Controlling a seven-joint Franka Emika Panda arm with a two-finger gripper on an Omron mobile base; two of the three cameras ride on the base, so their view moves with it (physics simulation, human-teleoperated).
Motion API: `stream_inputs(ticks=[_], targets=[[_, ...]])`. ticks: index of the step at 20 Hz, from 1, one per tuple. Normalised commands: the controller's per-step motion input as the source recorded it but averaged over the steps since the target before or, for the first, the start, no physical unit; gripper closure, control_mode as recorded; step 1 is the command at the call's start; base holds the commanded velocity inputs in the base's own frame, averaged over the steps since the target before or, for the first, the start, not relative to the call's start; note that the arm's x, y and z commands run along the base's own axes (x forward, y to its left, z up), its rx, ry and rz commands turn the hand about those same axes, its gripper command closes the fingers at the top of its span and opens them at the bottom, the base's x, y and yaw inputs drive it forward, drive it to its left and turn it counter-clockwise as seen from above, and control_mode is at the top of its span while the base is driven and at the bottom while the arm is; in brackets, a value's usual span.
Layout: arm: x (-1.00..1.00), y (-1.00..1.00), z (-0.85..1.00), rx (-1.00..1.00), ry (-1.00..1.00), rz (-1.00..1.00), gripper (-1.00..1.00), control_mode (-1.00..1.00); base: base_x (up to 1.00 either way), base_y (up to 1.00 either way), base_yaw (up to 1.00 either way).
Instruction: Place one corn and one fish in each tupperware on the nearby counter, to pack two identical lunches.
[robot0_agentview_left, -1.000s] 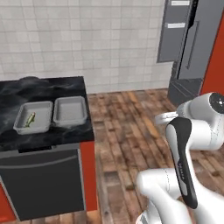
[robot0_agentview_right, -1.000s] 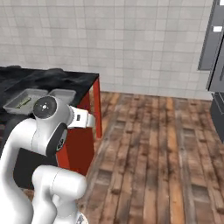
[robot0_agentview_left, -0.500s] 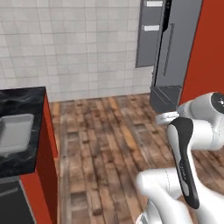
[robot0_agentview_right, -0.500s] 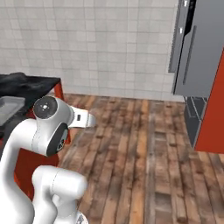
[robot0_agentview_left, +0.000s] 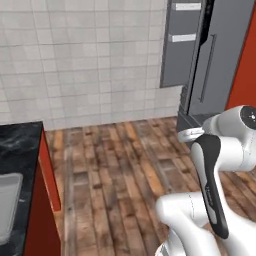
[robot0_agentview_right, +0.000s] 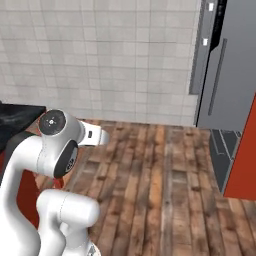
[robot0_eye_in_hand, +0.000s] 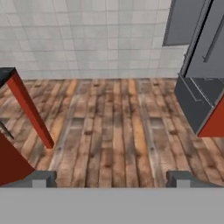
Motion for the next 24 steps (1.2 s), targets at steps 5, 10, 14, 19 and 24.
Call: stream_inputs(ticks=[5, 10, 14, 19, 24], targets=[[0.00, 0.00, 0.00, 0.00, 0.00, 0.00, -1.00, 1.00, 1.00, -0.22, -0.13], [0.00, 0.00, 0.00, 0.00, 0.00, 0.00, -1.00, 1.00, 1.00, -0.02, -0.23], [0.00, 0.00, 0.00, 0.00, 0.00, 0.00, -1.00, 1.00, 1.00, 0.00, -0.29], [0.00, 0.00, 0.00, 0.00, 0.00, 0.00, -1.00, 1.00, 1.00, 0.00, -0.39], [0.00, 0.00, 0.00, 0.00, 0.00, 0.00, -1.00, 1.00, 1.00, 0.02, -0.44]])
